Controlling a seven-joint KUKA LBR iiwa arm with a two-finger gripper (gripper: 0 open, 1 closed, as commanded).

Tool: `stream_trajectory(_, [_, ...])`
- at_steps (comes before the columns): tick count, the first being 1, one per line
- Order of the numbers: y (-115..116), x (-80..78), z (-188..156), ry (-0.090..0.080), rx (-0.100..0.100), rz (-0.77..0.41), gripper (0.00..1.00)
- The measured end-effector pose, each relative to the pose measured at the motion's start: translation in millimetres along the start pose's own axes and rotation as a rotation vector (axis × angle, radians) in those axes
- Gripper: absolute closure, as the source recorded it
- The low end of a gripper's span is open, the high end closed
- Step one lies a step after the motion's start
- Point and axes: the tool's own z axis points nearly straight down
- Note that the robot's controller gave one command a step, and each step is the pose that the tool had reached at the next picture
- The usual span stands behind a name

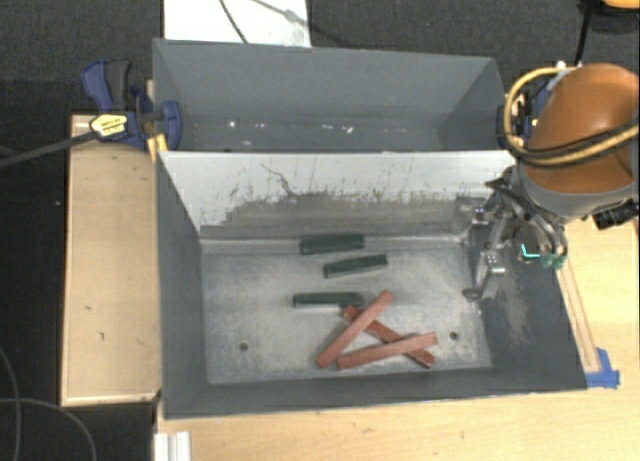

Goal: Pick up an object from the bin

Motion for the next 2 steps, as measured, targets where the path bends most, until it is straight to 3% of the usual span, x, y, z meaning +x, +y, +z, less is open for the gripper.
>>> stream_trajectory(2, [0.3,-1.7,-4.5,-0.009,0.001,-0.003,0.00])
